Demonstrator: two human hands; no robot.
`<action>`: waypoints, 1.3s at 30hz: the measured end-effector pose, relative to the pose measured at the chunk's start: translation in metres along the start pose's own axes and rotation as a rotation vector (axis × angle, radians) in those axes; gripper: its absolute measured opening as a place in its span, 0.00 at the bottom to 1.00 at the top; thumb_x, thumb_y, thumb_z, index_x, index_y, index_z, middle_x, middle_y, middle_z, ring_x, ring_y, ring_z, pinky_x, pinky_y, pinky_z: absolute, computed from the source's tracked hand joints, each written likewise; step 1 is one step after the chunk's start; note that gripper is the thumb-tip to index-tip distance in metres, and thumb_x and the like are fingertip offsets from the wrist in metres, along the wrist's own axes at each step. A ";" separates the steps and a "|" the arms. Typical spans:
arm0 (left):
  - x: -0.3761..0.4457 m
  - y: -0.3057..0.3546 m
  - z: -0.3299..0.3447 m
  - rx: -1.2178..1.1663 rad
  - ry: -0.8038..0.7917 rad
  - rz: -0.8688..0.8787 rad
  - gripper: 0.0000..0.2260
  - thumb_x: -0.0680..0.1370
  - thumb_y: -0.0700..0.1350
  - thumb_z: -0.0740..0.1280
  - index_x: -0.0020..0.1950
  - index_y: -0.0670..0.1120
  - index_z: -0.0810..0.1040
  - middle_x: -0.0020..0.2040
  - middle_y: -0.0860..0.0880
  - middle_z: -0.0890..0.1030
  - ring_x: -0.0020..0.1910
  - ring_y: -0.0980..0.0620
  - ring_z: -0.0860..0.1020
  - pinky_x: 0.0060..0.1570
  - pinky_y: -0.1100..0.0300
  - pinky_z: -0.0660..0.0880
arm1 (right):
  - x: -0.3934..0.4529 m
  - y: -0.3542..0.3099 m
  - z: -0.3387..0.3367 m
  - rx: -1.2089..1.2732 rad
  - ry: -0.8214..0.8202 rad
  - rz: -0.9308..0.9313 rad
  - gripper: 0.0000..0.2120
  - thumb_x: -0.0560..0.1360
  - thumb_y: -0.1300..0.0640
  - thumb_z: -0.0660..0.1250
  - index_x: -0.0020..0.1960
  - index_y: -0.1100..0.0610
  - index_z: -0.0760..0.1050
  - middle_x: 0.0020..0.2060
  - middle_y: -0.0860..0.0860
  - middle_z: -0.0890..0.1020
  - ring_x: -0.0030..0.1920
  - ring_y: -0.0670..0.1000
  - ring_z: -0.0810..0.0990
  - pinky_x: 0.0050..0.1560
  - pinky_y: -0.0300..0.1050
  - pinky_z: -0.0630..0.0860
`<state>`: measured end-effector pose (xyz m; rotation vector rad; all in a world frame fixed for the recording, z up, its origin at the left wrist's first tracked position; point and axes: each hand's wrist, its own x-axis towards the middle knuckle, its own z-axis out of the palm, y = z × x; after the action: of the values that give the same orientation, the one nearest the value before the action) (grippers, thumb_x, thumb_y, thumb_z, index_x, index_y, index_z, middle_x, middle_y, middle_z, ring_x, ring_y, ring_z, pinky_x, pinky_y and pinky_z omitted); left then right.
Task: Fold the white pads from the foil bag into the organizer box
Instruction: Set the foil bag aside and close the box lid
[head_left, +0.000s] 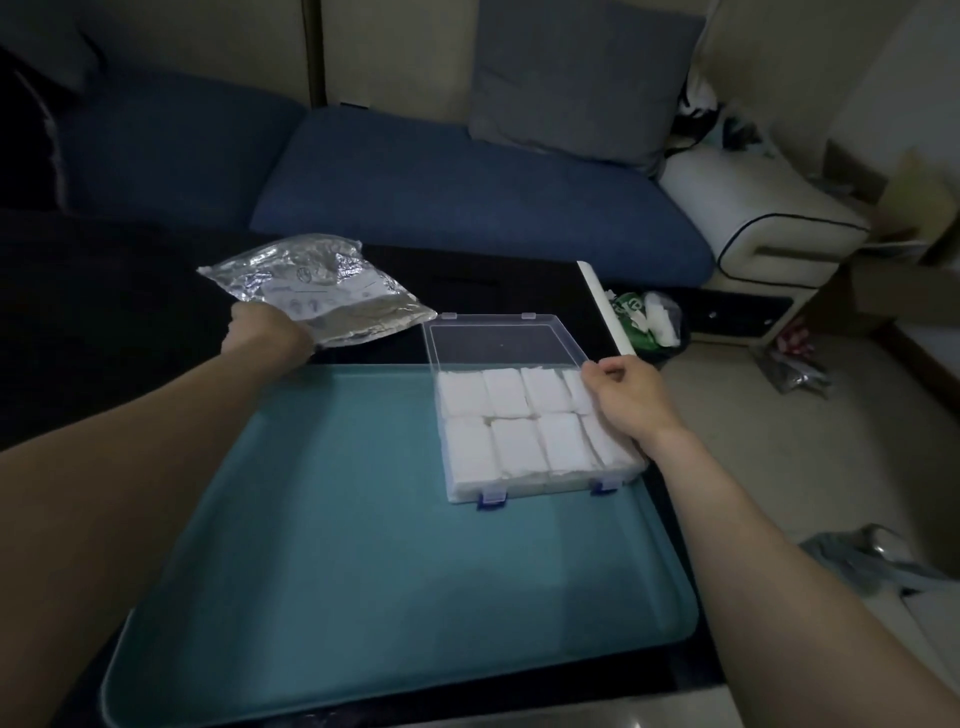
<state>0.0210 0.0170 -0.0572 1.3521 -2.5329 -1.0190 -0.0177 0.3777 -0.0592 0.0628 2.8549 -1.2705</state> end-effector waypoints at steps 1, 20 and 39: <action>0.001 0.000 0.001 0.036 0.014 -0.007 0.31 0.77 0.46 0.70 0.73 0.35 0.60 0.69 0.38 0.70 0.65 0.37 0.73 0.58 0.48 0.73 | 0.001 0.001 0.001 -0.015 -0.030 0.029 0.21 0.80 0.46 0.66 0.53 0.66 0.79 0.48 0.58 0.83 0.53 0.59 0.80 0.58 0.52 0.76; -0.059 0.023 0.024 0.151 0.203 0.769 0.10 0.70 0.31 0.64 0.48 0.38 0.81 0.57 0.36 0.76 0.51 0.35 0.76 0.54 0.47 0.73 | 0.000 0.010 0.003 0.191 -0.088 0.173 0.18 0.81 0.46 0.64 0.44 0.60 0.80 0.44 0.56 0.83 0.45 0.55 0.81 0.55 0.50 0.78; -0.137 0.015 0.041 -0.425 -0.407 0.355 0.14 0.76 0.37 0.68 0.60 0.49 0.73 0.41 0.40 0.79 0.39 0.45 0.76 0.49 0.44 0.80 | -0.053 0.014 -0.033 0.462 -0.190 0.107 0.26 0.83 0.36 0.47 0.56 0.54 0.75 0.33 0.47 0.80 0.30 0.43 0.76 0.32 0.38 0.69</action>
<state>0.0773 0.1493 -0.0502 0.6055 -2.4641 -1.7506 0.0361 0.4099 -0.0461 0.0920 2.3180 -1.7733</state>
